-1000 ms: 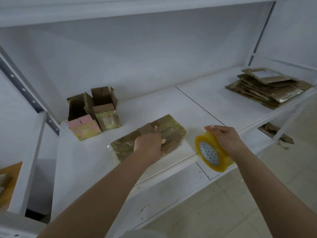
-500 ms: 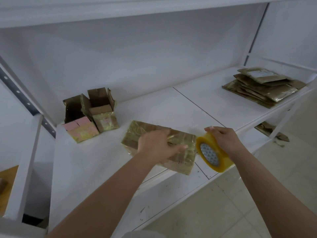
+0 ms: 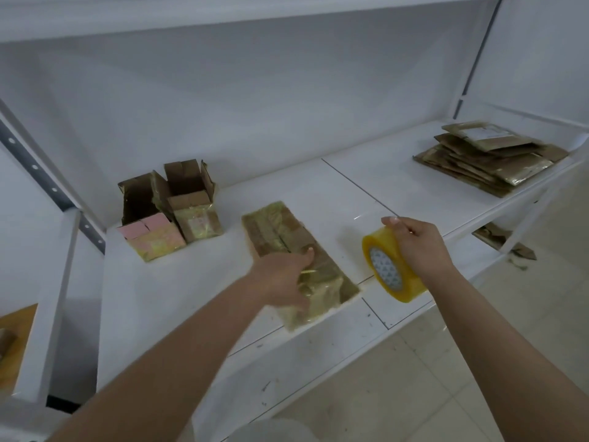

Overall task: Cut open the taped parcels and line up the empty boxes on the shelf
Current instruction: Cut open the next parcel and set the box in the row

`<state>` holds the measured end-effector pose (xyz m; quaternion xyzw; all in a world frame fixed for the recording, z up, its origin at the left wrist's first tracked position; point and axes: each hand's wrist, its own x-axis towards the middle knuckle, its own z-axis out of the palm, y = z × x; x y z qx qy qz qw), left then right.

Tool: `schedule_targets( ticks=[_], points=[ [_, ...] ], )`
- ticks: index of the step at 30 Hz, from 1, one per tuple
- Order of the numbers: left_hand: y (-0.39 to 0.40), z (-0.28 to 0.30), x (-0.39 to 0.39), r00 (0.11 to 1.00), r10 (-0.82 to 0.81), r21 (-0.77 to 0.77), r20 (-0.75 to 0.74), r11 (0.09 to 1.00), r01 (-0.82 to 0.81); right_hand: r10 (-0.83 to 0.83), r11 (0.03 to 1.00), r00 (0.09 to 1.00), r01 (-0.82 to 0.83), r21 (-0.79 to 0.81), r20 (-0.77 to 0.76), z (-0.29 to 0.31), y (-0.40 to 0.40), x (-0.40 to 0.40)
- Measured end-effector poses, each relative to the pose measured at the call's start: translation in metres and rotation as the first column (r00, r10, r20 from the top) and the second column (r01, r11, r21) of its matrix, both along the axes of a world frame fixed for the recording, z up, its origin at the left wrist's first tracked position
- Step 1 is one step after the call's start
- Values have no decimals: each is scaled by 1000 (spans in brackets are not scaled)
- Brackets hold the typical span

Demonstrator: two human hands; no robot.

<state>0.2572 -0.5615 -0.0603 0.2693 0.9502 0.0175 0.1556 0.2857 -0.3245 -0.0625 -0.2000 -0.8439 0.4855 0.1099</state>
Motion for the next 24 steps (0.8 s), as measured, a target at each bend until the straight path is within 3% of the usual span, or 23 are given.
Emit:
schedule_targets(
  ticks=[4,6,8,9,10,12,13,15,17,19,21,24],
  points=[
    [-46,21,-16,997,-50,-139,60,989,58,189,979,982,-189,-74,1,15,-18,-5],
    [-59,24,-20,996,-43,-126,80,991,53,249,965,969,-247,-85,7,25,-28,-7],
    [-68,24,-23,993,26,18,114,999,-29,293,952,956,-291,-92,11,34,-36,-7],
    [-71,22,-24,988,88,173,127,979,-110,311,947,950,-309,-88,14,38,-39,-6],
    [-72,20,-24,975,173,375,139,902,-214,328,942,945,-325,-77,18,42,-41,-5],
    [-65,20,-19,907,371,716,201,577,-394,361,932,932,-360,-41,31,48,-44,-4],
    [-57,24,-16,858,441,782,263,424,-457,380,925,924,-379,-22,39,51,-45,-3],
    [-39,36,-9,817,444,805,369,286,-519,413,911,909,-413,-10,61,55,-47,-2],
    [-22,49,-2,833,341,784,436,311,-538,442,896,893,-444,4,89,60,-49,1],
    [-11,59,0,850,268,751,454,397,-527,448,892,888,-452,20,104,62,-50,3],
    [-4,59,-4,878,234,745,418,466,-478,424,904,899,-428,9,112,62,-51,3],
    [1,53,-13,921,221,798,320,461,-388,380,919,901,-394,26,209,61,-51,5]
  ],
)
